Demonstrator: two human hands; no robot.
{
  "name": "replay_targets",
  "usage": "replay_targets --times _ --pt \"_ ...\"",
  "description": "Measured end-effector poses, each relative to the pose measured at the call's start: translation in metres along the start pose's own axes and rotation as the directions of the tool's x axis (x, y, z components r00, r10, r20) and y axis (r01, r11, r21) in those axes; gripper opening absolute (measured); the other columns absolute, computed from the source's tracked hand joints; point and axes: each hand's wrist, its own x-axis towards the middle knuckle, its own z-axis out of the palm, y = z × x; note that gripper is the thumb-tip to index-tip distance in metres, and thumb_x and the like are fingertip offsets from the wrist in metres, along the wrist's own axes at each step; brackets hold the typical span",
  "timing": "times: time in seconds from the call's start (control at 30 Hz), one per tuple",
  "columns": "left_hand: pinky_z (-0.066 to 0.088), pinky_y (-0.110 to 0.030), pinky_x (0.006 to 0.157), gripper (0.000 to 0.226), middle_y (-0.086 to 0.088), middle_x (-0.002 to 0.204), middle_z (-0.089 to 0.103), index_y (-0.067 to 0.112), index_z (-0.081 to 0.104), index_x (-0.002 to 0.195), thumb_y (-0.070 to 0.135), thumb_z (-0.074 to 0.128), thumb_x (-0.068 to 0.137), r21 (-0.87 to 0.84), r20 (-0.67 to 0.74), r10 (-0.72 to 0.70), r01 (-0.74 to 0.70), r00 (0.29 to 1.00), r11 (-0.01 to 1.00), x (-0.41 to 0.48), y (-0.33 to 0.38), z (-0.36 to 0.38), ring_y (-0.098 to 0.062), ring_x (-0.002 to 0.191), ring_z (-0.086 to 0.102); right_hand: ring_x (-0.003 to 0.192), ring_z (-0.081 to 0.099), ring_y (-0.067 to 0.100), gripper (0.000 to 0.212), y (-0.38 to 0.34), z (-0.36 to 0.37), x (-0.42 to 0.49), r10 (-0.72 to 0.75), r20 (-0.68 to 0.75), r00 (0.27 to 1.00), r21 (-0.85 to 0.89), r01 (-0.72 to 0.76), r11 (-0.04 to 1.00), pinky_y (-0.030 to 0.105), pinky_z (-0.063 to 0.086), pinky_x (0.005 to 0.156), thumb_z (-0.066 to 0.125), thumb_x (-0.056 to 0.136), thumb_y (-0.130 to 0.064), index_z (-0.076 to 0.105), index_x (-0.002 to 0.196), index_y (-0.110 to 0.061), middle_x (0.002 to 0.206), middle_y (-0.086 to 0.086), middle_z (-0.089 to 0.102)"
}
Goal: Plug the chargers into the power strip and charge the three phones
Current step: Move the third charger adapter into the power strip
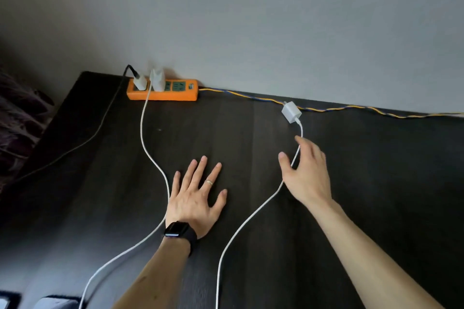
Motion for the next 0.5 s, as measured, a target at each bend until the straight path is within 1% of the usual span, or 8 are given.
replay_targets --times 0.1,0.2,0.23,0.3,0.33,0.4,0.47,0.5 --pt "-0.005 -0.042 0.123 0.064 0.017 0.163 -0.012 0.051 0.000 0.152 0.067 0.022 0.093 -0.007 0.013 -0.008 0.008 1.000 1.000 0.003 0.001 0.001 -0.006 0.149 -0.017 0.139 0.035 0.031 0.070 -0.009 0.009 0.050 0.072 -0.065 0.995 0.026 -0.071 0.997 0.044 0.037 0.109 0.059 0.093 -0.044 0.035 0.149 -0.012 0.151 0.010 0.040" --pt "-0.007 -0.041 0.123 0.065 0.018 0.162 -0.015 0.051 -0.003 0.151 0.066 0.022 0.093 -0.024 0.021 -0.016 0.017 1.000 1.000 0.003 0.000 0.002 -0.005 0.149 -0.019 0.137 0.035 0.036 0.075 -0.011 0.020 0.089 0.199 -0.068 0.978 0.047 -0.196 0.979 0.044 0.034 0.109 0.058 0.091 -0.051 0.033 0.150 -0.011 0.149 0.014 0.043" --pt "-0.007 -0.041 0.122 0.065 0.018 0.162 -0.015 0.051 -0.003 0.151 0.066 0.022 0.093 -0.031 0.020 -0.019 0.019 1.000 0.999 0.003 -0.001 0.002 -0.005 0.148 -0.019 0.134 0.036 0.037 0.070 -0.012 0.023 0.099 0.226 -0.069 0.972 0.053 -0.222 0.974 0.043 0.034 0.107 0.056 0.092 -0.050 0.036 0.147 -0.010 0.144 0.015 0.047" --pt "-0.007 -0.041 0.122 0.065 0.018 0.163 -0.014 0.052 -0.001 0.151 0.066 0.022 0.093 -0.048 0.015 -0.022 0.023 1.000 0.999 0.003 -0.003 0.003 -0.005 0.149 -0.018 0.126 0.041 0.038 0.050 -0.017 0.029 0.111 0.241 -0.070 0.968 0.095 -0.235 0.968 0.042 0.039 0.097 0.053 0.095 -0.044 0.047 0.133 -0.010 0.130 0.015 0.059" --pt "-0.007 -0.041 0.122 0.065 0.018 0.163 -0.013 0.052 -0.001 0.151 0.066 0.022 0.093 -0.053 0.015 -0.023 0.024 1.000 0.998 0.003 -0.003 0.003 -0.005 0.149 -0.018 0.123 0.044 0.037 0.041 -0.022 0.031 0.114 0.217 -0.077 0.973 0.128 -0.206 0.970 0.040 0.040 0.092 0.052 0.097 -0.040 0.051 0.126 -0.011 0.123 0.013 0.063" --pt "-0.006 -0.042 0.122 0.065 0.018 0.163 -0.012 0.051 0.000 0.152 0.066 0.023 0.093 -0.066 0.015 -0.016 0.017 1.000 0.998 0.001 -0.003 0.003 -0.006 0.149 -0.017 0.115 0.053 0.033 0.031 -0.037 0.035 0.115 0.095 -0.077 0.992 0.193 -0.079 0.978 0.033 0.040 0.085 0.052 0.098 -0.034 0.054 0.120 -0.012 0.118 0.008 0.066" --pt "-0.007 -0.042 0.121 0.065 0.017 0.163 -0.012 0.051 0.001 0.152 0.066 0.024 0.093 -0.077 0.013 -0.017 0.018 1.000 0.997 0.000 -0.003 0.004 -0.006 0.149 -0.016 0.104 0.063 0.023 0.029 -0.067 0.039 0.116 -0.052 -0.020 0.998 0.266 0.056 0.962 0.028 0.041 0.084 0.051 0.100 -0.033 0.053 0.122 -0.014 0.117 0.003 0.066" --pt "-0.007 -0.042 0.121 0.065 0.017 0.163 -0.012 0.051 0.001 0.152 0.065 0.025 0.093 -0.085 0.009 -0.020 0.021 1.000 0.996 0.001 -0.003 0.004 -0.006 0.149 -0.016 0.095 0.069 0.017 0.030 -0.084 0.042 0.117 -0.115 0.014 0.993 0.305 0.106 0.947 0.029 0.045 0.085 0.049 0.101 -0.034 0.052 0.125 -0.016 0.115 0.000 0.064"
